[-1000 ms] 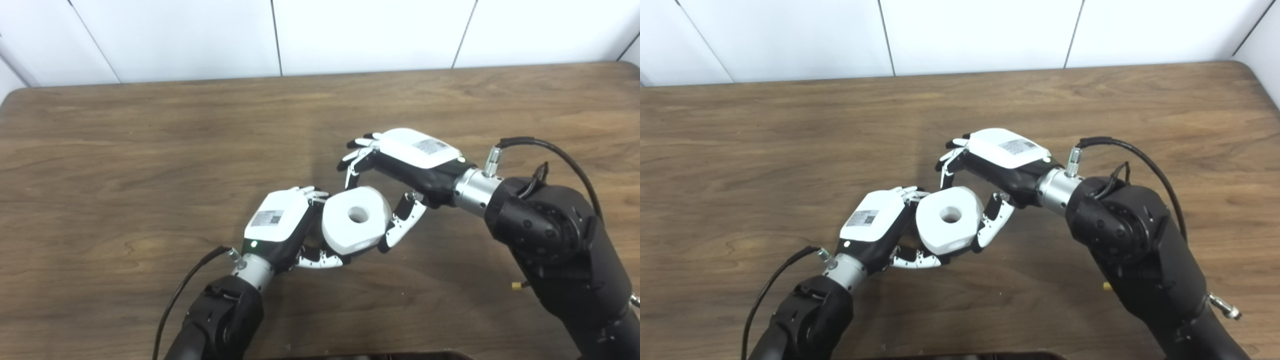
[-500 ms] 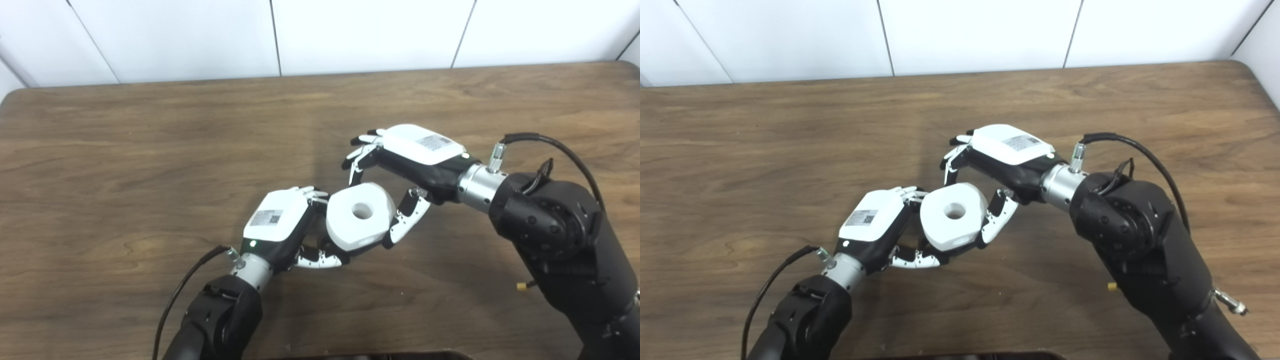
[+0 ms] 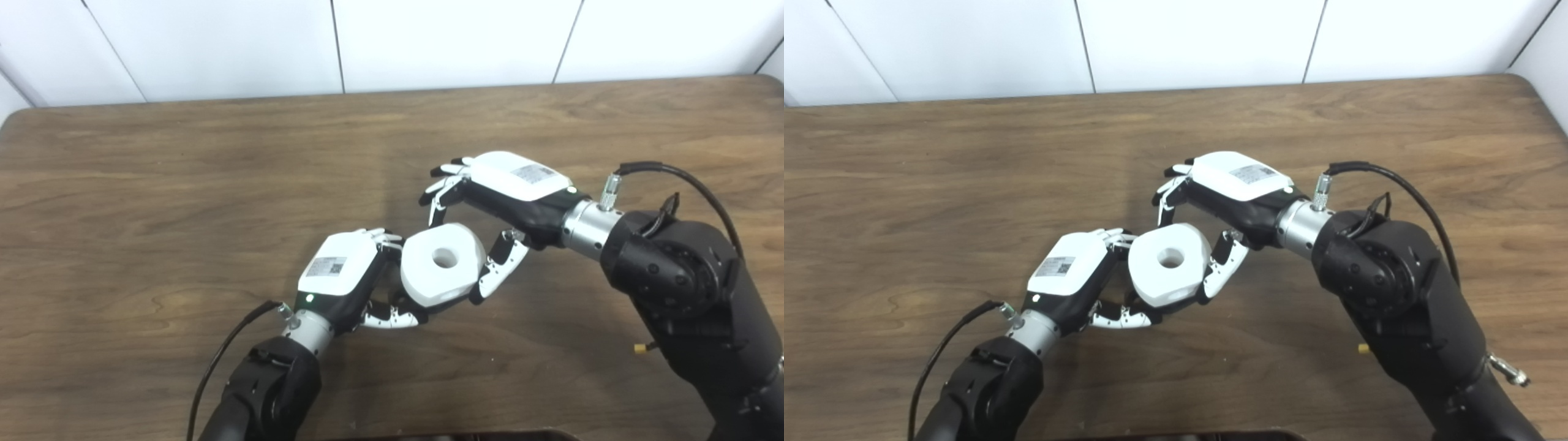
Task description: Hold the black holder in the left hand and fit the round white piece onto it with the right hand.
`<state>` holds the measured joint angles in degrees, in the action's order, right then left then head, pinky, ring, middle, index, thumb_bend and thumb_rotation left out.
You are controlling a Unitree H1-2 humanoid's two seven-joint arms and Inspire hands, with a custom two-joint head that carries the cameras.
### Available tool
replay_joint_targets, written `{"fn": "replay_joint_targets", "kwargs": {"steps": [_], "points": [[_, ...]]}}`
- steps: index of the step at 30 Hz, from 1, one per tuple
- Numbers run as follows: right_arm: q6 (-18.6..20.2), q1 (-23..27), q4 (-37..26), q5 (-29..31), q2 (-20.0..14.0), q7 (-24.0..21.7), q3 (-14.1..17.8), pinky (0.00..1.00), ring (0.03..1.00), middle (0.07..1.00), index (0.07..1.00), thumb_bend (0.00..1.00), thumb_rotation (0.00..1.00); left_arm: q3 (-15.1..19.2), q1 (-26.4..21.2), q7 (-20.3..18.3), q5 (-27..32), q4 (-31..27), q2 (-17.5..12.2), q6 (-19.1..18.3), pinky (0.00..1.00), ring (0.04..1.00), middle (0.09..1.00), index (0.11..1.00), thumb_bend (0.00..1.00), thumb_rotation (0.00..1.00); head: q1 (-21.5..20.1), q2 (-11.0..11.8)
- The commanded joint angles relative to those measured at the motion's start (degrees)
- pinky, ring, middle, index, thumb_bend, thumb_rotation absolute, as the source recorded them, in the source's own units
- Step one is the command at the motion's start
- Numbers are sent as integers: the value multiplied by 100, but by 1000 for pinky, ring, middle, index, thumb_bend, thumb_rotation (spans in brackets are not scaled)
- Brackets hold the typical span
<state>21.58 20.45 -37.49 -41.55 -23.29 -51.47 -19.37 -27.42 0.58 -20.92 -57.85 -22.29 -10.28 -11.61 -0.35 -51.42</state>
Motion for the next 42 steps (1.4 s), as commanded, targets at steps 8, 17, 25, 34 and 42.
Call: {"fn": "replay_joint_targets", "kwargs": {"steps": [8,17,25,34,42], "points": [[-178,37,-117,-22,19,191,16,990,953,819,483,525,135,-55,44,-274,57,11,-54,35,878,869,795,488,514,62,-1,-26],[-182,3,-146,-20,9,141,-22,995,953,823,483,524,135,-61,37,-303,46,-11,-29,9,877,870,797,488,514,62,19,-69],[-336,-87,-133,-4,-2,205,-23,998,949,821,483,525,135,-74,33,-305,15,-16,-15,3,880,871,798,489,514,63,26,-72],[-477,-127,-93,-52,69,261,-9,1000,947,825,483,524,134,-64,45,-281,43,-14,-14,12,877,871,798,488,514,62,29,-58],[-664,-195,-86,-95,54,381,-18,1000,945,824,483,524,134,-79,42,-323,14,-31,-2,-16,882,873,801,489,514,63,29,-60]]}}
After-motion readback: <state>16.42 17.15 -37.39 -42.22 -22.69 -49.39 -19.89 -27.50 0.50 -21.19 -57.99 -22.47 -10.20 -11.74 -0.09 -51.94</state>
